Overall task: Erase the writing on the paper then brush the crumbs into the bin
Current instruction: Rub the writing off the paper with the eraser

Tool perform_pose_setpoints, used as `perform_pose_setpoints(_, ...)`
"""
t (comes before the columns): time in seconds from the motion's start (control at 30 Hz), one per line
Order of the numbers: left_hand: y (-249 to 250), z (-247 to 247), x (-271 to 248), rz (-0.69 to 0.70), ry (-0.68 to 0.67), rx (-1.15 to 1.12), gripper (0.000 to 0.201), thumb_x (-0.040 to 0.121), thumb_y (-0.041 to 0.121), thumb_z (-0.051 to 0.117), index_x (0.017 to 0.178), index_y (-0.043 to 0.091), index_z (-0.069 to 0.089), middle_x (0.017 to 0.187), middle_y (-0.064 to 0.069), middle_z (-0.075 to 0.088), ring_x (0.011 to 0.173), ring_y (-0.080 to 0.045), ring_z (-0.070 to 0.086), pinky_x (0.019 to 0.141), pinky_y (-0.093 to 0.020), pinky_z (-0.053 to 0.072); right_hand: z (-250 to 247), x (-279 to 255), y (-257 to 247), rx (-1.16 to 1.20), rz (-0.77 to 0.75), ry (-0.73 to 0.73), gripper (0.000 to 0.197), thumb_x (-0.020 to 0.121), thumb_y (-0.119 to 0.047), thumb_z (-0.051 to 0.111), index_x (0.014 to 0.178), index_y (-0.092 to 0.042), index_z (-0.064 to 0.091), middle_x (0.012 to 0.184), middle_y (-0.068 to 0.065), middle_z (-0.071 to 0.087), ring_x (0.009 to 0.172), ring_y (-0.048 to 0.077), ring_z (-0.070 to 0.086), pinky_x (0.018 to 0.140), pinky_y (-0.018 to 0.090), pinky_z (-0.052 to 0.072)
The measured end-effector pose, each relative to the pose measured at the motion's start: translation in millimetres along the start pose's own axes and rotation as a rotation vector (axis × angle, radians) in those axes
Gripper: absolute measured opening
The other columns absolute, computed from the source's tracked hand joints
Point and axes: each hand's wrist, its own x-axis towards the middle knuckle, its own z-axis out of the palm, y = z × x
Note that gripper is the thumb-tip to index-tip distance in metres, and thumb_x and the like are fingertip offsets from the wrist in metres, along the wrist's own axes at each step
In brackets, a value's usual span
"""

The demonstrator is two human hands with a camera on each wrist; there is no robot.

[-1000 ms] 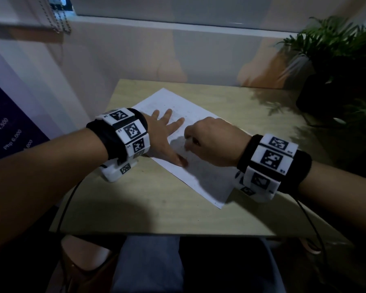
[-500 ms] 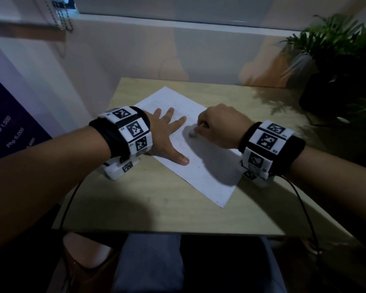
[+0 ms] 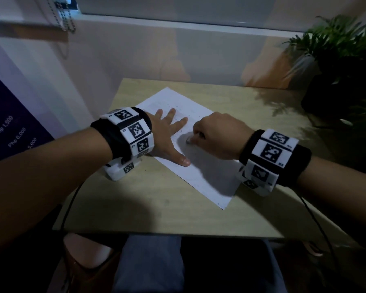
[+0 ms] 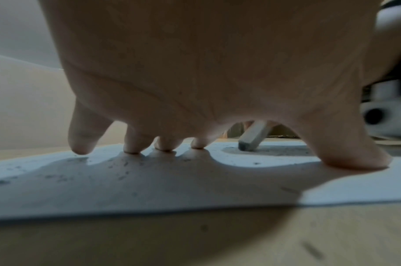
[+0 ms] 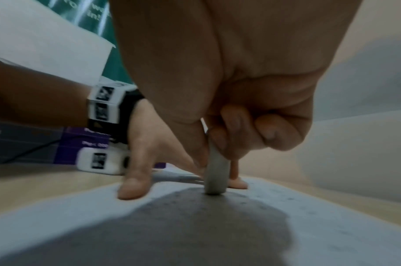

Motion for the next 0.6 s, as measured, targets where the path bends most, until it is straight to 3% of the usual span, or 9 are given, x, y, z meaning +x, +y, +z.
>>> perform_pose_setpoints(0.1, 0.8, -2.2, -0.9, -0.004, -0.014, 0.001, 0.144, 0.044, 0.109, 0.036, 0.152, 0.042, -0.031, 0.164, 0.001, -0.034, 0.156, -0.032, -0.016, 0.124, -0.062, 0.007, -1.9, -10.4, -5.9, 0.100, -0.096, -0.072, 0.033, 0.094, -0.047, 0.058, 0.091, -0.017, 0.072, 0.079, 0.001, 0.069, 0.069, 0.018, 0.057, 0.066, 0.035, 0.049)
perform_pose_setpoints(0.2, 0.7, -5.0, -2.6, 0.009, -0.042, -0.021, 0.152, 0.028, 0.110, 0.025, 0.151, 0.042, -0.032, 0.163, 0.001, -0.035, 0.155, -0.032, -0.018, 0.123, -0.063, 0.006, -6.0, -2.1, 7.5, 0.062, -0.021, -0.049, 0.037, 0.093, -0.053, 0.054, 0.095, -0.020, 0.072, 0.088, 0.003, 0.069, 0.079, 0.024, 0.060, 0.074, 0.039, 0.053)
perform_pose_setpoints(0.3, 0.0, -4.3, -3.1, 0.013, -0.046, -0.022, 0.154, 0.024, 0.111, 0.022, 0.151, 0.043, -0.032, 0.163, 0.001, -0.035, 0.155, -0.032, -0.017, 0.123, -0.063, 0.007, -2.2, -1.4, 6.1, -0.027, 0.034, 0.014, 0.038, 0.097, -0.048, 0.051, 0.089, -0.014, 0.066, 0.084, 0.004, 0.063, 0.078, 0.027, 0.057, 0.066, 0.035, 0.046)
perform_pose_setpoints(0.37, 0.0, -3.5, -2.2, 0.013, -0.035, -0.014, 0.155, 0.025, 0.113, 0.024, 0.151, 0.043, -0.032, 0.164, 0.001, -0.035, 0.155, -0.032, -0.017, 0.123, -0.062, 0.007, 1.9, -9.1, -4.7, -0.042, -0.042, 0.011, 0.035, 0.098, -0.044, 0.051, 0.086, -0.014, 0.064, 0.078, 0.001, 0.059, 0.075, 0.025, 0.057, 0.062, 0.034, 0.041)
perform_pose_setpoints(0.47, -0.5, -2.5, -0.6, 0.007, -0.016, -0.008, 0.150, 0.035, 0.111, 0.032, 0.152, 0.042, -0.031, 0.164, 0.001, -0.033, 0.156, -0.032, -0.016, 0.124, -0.062, 0.007, -0.2, -13.8, -8.1, 0.050, -0.101, -0.051, 0.031, 0.096, -0.046, 0.055, 0.088, -0.019, 0.070, 0.078, 0.000, 0.065, 0.073, 0.022, 0.058, 0.067, 0.037, 0.050)
perform_pose_setpoints(0.6, 0.8, -4.0, -3.3, 0.009, -0.028, -0.025, 0.146, 0.037, 0.109, 0.031, 0.152, 0.042, -0.031, 0.164, 0.001, -0.035, 0.156, -0.032, -0.017, 0.124, -0.061, 0.006, -2.5, 1.4, 10.0, -0.030, 0.052, 0.027, 0.041, 0.095, -0.054, 0.054, 0.089, -0.017, 0.069, 0.085, 0.006, 0.065, 0.078, 0.028, 0.059, 0.063, 0.032, 0.042)
